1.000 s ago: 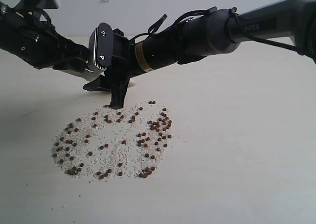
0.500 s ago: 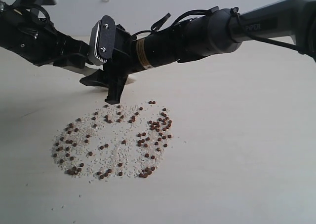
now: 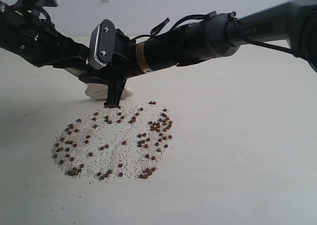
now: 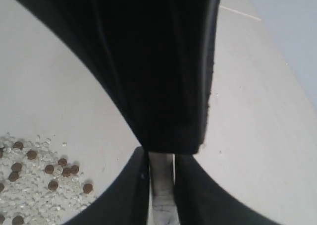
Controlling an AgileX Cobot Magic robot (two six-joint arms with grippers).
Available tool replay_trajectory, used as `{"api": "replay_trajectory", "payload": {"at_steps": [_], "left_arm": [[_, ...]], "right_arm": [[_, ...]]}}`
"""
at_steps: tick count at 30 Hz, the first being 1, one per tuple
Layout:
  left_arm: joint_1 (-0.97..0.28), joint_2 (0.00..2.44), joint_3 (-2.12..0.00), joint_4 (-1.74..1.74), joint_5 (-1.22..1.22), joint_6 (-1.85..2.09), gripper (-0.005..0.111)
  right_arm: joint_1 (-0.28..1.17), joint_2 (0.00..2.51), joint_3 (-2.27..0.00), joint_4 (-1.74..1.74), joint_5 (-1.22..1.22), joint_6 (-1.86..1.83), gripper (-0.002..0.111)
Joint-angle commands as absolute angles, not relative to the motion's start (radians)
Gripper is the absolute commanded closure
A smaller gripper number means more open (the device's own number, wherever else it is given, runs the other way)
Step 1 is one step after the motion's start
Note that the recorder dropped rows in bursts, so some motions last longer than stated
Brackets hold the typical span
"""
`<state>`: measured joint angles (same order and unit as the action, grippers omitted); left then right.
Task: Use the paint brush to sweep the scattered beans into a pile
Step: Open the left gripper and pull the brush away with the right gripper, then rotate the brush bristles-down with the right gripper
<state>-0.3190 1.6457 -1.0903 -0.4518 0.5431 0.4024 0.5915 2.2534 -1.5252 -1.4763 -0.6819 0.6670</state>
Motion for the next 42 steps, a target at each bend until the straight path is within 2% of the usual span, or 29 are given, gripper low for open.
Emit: {"api": "replay_trajectory", "payload": {"at_steps": [1,5,12,14,20,22,25,27,30,31,32,37,42], "left_arm": [[-0.323,1.649,-1.093,-0.474,0.514,0.417,0.103],[-0.323,1.649,-1.093,-0.474,0.471,0.417,0.083],[-0.319,1.634,-1.112,-0.419,0.390,0.421,0.034],[-0.319,1.605,-1.112,-0.397,0.354,0.421,0.028],[-0.315,1.481,-1.104,-0.313,0.324,0.421,0.027],[-0.303,1.435,-1.084,-0.311,0.315,0.421,0.029],[-0.277,1.355,-1.029,-0.309,0.280,0.421,0.042],[-0.259,1.305,-0.984,-0.314,0.242,0.415,0.056],[-0.241,1.240,-0.901,-0.325,0.169,0.411,0.086],[-0.238,1.222,-0.874,-0.325,0.156,0.411,0.100],[-0.236,1.207,-0.853,-0.323,0.139,0.415,0.106],[-0.234,1.112,-0.699,-0.337,0.000,0.411,0.107],[-0.234,0.945,-0.442,-0.413,-0.359,0.363,0.107]], "right_arm": [[0.597,2.246,-1.533,-1.455,-0.704,0.591,0.108],[0.597,2.246,-1.533,-1.455,-0.702,0.540,0.108],[0.597,2.246,-1.533,-1.449,-0.683,0.483,0.108],[0.597,2.246,-1.533,-1.447,-0.678,0.458,0.108],[0.597,2.242,-1.533,-1.446,-0.660,0.402,0.108],[0.597,2.227,-1.533,-1.441,-0.660,0.354,0.108],[0.597,2.190,-1.533,-1.374,-0.660,0.289,0.108],[0.597,2.156,-1.533,-1.364,-0.660,0.292,0.108],[0.597,2.097,-1.533,-1.366,-0.660,0.368,0.108],[0.597,2.076,-1.533,-1.368,-0.660,0.417,0.108],[0.597,2.056,-1.531,-1.376,-0.660,0.466,0.108],[0.597,1.966,-1.531,-1.584,-0.660,0.857,0.108],[0.597,1.894,-1.521,-1.744,-0.660,1.130,0.108]]}}
